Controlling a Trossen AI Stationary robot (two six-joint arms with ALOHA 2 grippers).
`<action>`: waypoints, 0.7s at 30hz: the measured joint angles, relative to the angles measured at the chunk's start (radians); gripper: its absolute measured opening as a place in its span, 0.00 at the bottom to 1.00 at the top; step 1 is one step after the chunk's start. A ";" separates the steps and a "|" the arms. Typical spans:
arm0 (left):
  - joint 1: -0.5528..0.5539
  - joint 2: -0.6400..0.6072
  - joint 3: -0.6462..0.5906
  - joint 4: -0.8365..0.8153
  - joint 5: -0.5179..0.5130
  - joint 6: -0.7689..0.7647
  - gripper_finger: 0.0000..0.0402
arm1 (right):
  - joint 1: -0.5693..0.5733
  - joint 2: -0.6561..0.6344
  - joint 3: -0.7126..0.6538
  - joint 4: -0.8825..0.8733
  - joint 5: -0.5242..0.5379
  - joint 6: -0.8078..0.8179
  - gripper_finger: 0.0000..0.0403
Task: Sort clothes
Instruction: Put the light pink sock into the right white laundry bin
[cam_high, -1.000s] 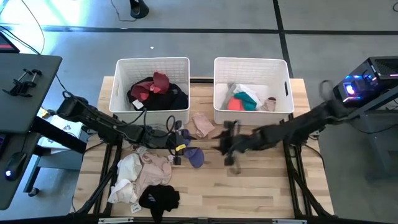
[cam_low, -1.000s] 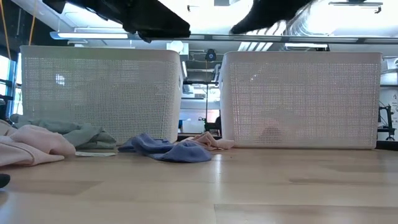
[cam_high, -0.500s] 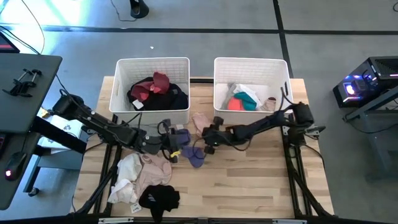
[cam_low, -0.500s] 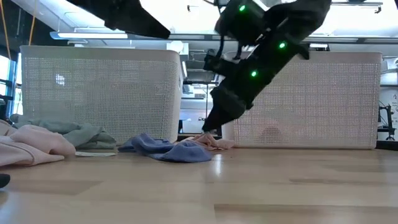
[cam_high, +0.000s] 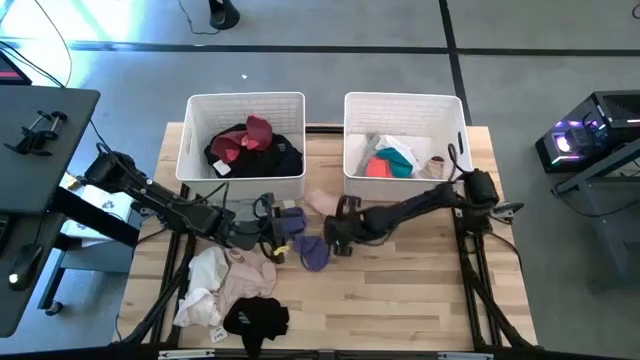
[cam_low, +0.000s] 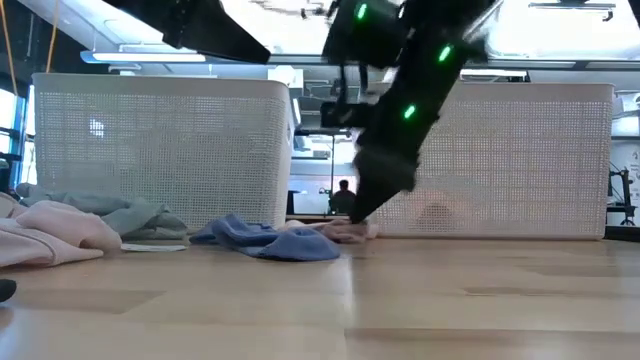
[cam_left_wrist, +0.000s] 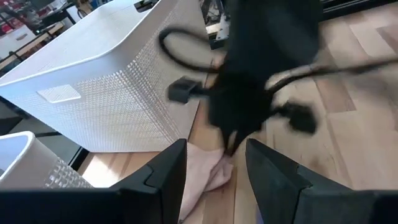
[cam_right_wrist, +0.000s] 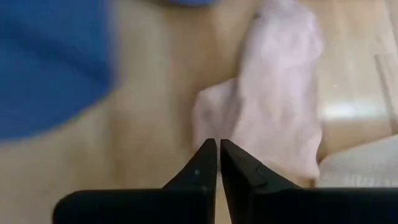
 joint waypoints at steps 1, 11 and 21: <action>-0.002 0.000 0.000 0.000 0.000 0.000 0.38 | 0.028 -0.010 0.012 -0.042 -0.006 0.004 0.01; -0.009 0.000 0.000 0.004 0.000 -0.001 0.38 | 0.277 -0.224 0.018 -0.167 0.315 0.192 0.01; -0.008 0.000 0.000 0.005 0.000 -0.001 0.38 | 0.121 -0.154 -0.115 0.191 0.143 -0.049 0.20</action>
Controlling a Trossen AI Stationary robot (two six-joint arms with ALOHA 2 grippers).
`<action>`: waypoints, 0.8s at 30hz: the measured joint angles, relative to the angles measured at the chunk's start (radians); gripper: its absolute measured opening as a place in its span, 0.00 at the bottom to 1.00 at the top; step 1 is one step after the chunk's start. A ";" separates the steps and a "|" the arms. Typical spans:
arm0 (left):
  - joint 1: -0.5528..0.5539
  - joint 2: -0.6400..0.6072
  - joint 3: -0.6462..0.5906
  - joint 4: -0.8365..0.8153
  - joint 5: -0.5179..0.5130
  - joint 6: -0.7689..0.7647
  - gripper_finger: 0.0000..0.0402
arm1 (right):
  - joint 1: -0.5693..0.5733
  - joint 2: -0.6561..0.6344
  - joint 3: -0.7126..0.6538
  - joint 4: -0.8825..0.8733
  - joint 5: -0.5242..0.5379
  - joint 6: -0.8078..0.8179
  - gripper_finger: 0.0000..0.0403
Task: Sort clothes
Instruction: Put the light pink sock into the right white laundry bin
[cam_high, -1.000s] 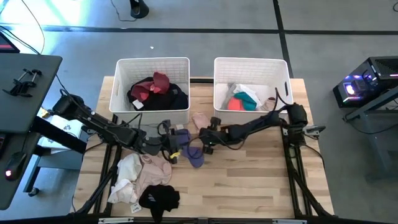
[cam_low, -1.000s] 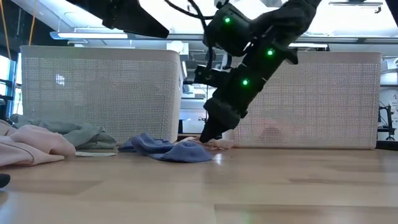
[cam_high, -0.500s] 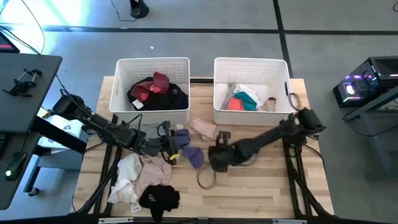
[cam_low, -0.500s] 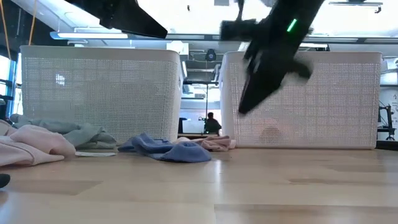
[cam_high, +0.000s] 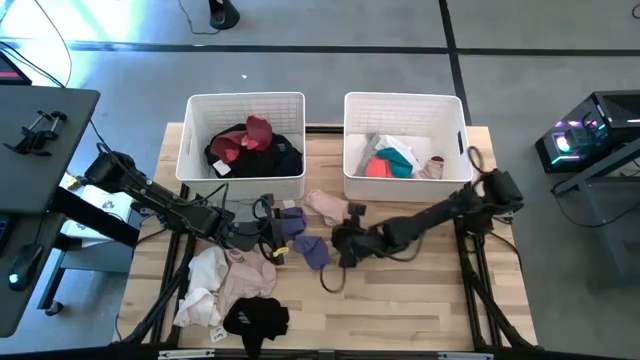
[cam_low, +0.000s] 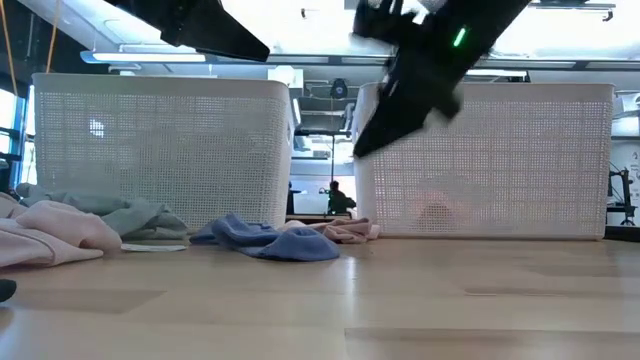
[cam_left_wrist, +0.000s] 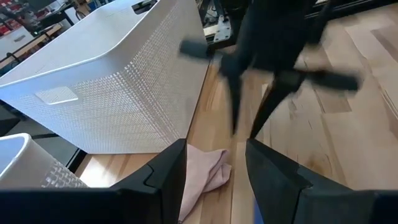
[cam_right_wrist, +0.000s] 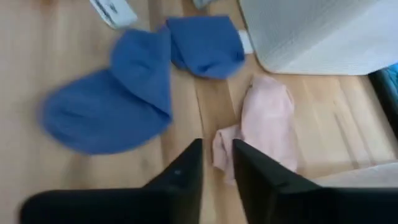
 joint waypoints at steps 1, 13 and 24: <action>0.000 0.000 0.000 0.000 0.000 0.000 0.38 | -0.024 0.019 -0.010 0.031 -0.004 -0.013 0.24; 0.001 0.000 0.000 -0.010 0.000 0.000 0.38 | -0.236 0.193 -0.006 0.106 -0.264 0.124 0.31; 0.001 0.000 0.000 -0.029 0.000 -0.002 0.38 | -0.088 0.032 -0.015 0.002 -0.276 0.226 0.05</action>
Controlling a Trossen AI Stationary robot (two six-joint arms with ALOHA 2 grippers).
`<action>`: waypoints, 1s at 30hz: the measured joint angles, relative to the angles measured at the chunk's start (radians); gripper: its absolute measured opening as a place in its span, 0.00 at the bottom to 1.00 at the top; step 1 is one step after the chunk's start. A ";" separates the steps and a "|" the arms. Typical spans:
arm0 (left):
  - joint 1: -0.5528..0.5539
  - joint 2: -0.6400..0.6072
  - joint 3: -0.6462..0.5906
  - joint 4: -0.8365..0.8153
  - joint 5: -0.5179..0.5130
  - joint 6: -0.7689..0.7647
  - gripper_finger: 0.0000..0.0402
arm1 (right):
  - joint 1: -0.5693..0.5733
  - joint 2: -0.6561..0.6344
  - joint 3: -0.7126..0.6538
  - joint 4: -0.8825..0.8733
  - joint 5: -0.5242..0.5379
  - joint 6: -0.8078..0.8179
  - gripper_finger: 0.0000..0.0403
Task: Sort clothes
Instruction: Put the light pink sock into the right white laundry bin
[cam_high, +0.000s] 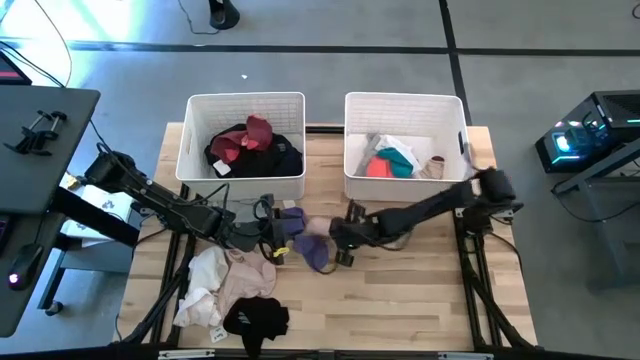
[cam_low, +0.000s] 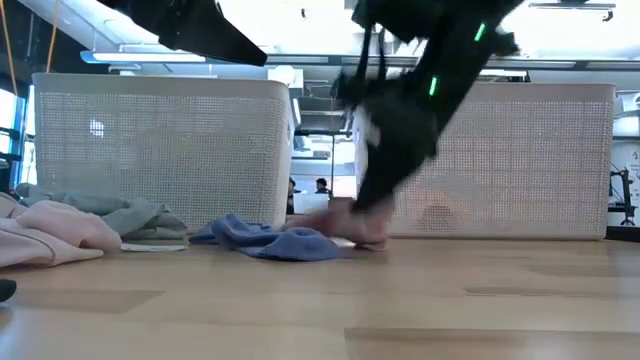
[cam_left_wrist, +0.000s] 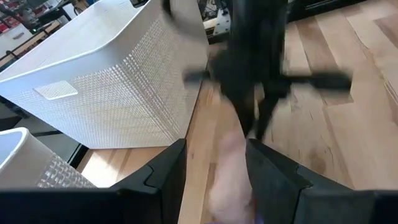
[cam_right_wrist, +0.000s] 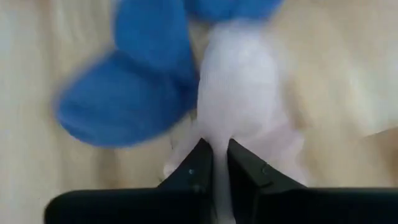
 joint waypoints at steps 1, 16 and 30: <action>0.000 0.000 0.000 0.000 0.000 0.000 0.38 | 0.022 -0.037 0.001 -0.013 0.045 0.006 0.03; 0.000 0.000 0.000 0.002 0.000 0.001 0.38 | 0.253 -0.582 0.005 -0.137 1.043 -0.255 0.02; 0.000 0.000 0.000 0.001 0.000 0.003 0.38 | -0.214 -0.706 0.003 -0.709 0.676 0.064 0.07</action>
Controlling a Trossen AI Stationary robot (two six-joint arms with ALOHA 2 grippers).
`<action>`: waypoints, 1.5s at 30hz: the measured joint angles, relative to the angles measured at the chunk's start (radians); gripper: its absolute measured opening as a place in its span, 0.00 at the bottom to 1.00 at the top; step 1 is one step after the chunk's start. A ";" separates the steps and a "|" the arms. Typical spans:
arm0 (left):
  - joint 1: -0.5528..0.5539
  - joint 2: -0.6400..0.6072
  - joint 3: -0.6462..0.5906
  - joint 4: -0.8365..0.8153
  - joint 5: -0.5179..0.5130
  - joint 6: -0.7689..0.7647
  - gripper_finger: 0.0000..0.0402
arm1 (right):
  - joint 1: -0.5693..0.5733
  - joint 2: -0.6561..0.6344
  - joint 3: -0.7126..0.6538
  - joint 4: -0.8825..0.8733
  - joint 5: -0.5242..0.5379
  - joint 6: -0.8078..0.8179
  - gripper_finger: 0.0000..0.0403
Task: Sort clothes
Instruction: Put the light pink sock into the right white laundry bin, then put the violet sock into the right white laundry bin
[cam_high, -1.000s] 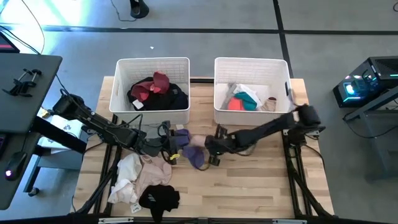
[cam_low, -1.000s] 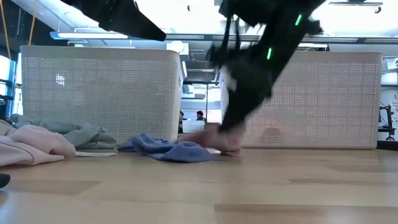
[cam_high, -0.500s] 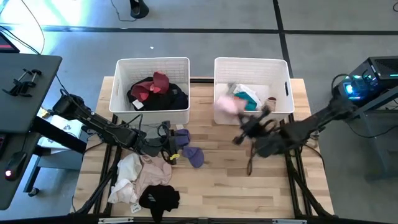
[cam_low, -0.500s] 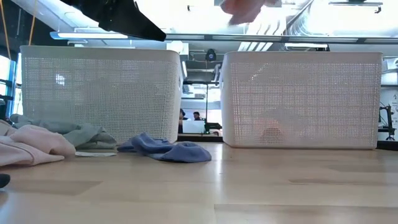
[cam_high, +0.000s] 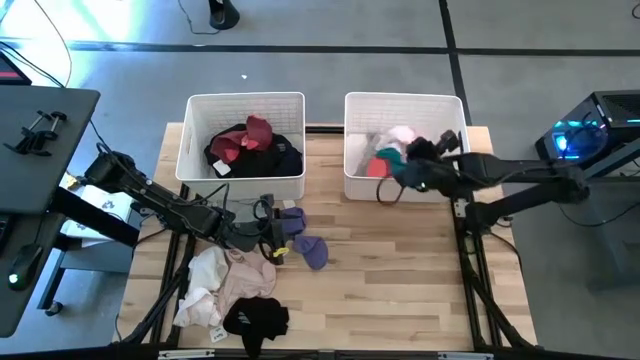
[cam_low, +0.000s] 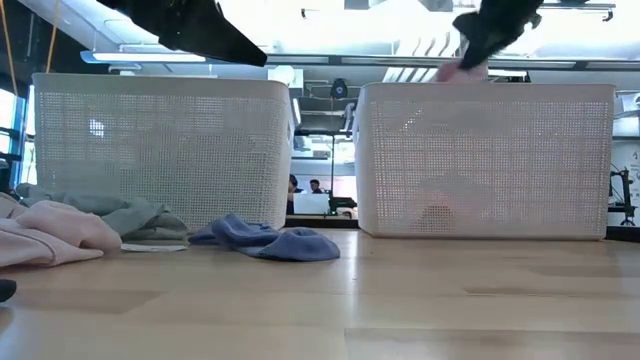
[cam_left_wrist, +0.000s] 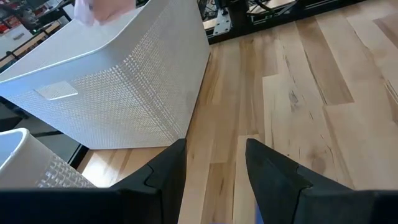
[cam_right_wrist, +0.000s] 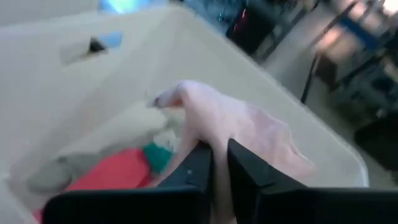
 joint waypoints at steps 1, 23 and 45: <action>0.001 0.000 0.000 0.000 0.000 0.001 0.38 | -0.029 0.001 0.000 0.001 -0.034 -0.014 0.10; 0.016 0.002 -0.089 0.026 0.115 -0.139 0.38 | 0.439 0.060 -0.325 0.893 -0.163 -0.230 0.40; 0.187 0.391 -0.167 0.199 0.184 -0.412 0.31 | 0.484 0.412 -0.499 1.490 -0.263 -0.165 0.40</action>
